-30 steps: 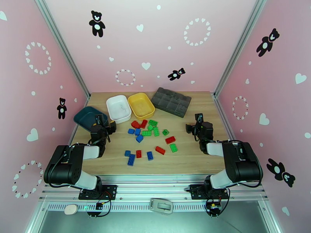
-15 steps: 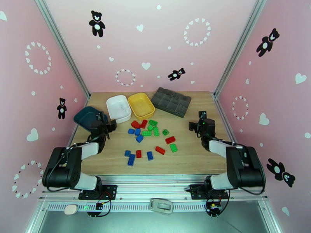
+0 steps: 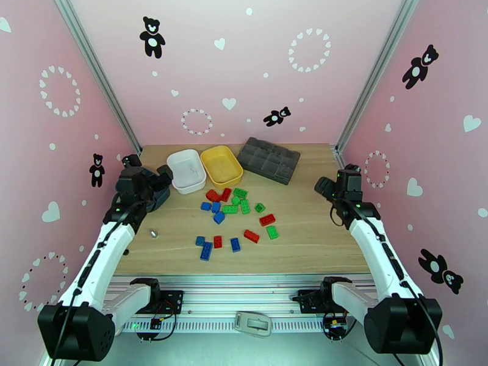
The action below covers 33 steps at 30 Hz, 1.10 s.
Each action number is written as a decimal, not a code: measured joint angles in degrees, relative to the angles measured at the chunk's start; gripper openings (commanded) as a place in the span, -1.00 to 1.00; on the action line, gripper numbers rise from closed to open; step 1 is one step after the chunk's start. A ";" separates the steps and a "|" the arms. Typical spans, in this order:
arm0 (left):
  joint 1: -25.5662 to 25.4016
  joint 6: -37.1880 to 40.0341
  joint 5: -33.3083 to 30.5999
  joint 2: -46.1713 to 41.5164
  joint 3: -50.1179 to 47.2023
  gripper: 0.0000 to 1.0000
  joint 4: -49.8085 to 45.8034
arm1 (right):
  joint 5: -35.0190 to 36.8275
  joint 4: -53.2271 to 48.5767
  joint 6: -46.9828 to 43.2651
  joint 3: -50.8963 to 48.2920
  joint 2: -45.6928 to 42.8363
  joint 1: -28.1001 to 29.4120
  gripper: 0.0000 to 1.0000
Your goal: Sort the legos into containers by color
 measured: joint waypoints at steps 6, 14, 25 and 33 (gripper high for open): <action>-2.67 -10.08 9.55 1.29 -0.48 0.78 -8.72 | -10.75 -7.82 3.23 0.02 0.98 7.39 0.39; -10.47 -14.29 15.39 2.60 -2.14 0.75 -14.93 | -9.18 -15.47 7.69 2.86 8.04 26.03 0.52; -12.04 -15.54 20.59 0.85 -10.64 0.97 -16.35 | -2.29 -22.56 9.20 11.15 25.27 41.35 0.52; -12.13 -16.63 21.59 0.98 -11.02 0.97 -17.35 | -2.29 -23.26 7.28 12.66 33.24 42.14 0.39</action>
